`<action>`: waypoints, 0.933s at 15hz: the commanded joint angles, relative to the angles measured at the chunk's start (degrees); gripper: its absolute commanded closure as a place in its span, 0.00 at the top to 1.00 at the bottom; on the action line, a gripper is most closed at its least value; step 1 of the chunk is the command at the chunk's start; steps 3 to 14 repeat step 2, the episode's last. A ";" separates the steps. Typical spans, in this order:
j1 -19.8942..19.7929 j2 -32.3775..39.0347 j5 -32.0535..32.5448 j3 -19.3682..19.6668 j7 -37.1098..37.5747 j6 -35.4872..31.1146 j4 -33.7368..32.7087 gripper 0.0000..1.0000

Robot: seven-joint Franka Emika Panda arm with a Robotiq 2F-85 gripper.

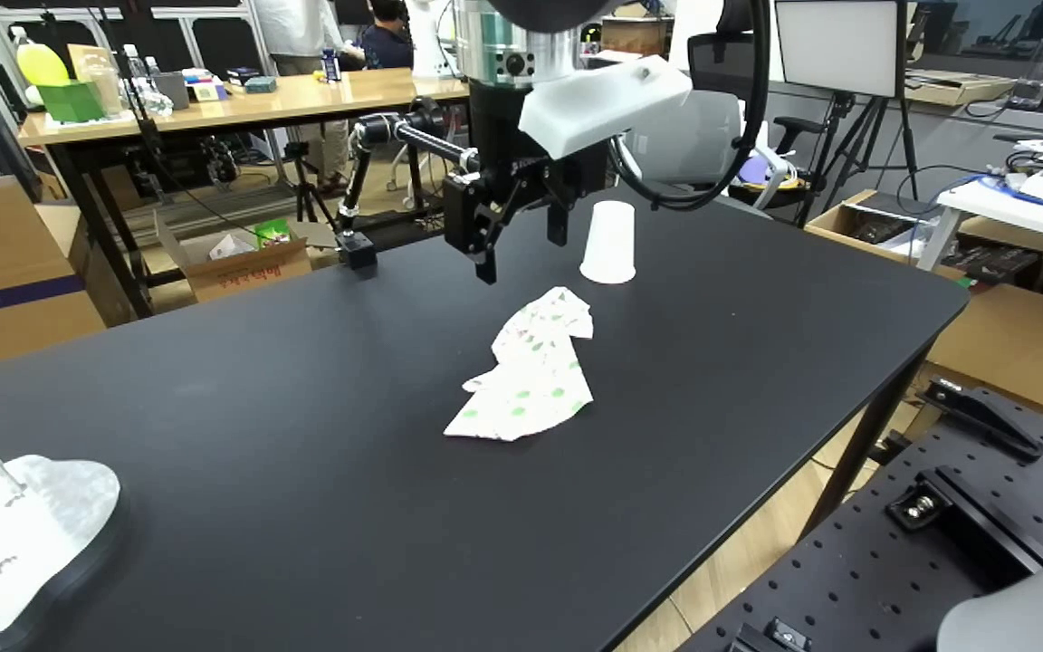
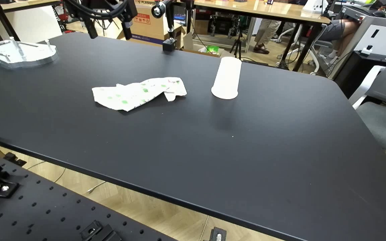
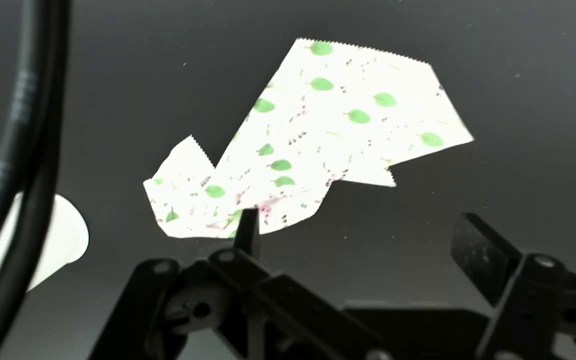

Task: Unhang the cloth and put it on the table

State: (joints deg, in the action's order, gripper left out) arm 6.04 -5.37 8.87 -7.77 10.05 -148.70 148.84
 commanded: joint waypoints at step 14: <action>0.94 -1.50 -6.92 -0.08 -2.71 5.54 -0.52 1.00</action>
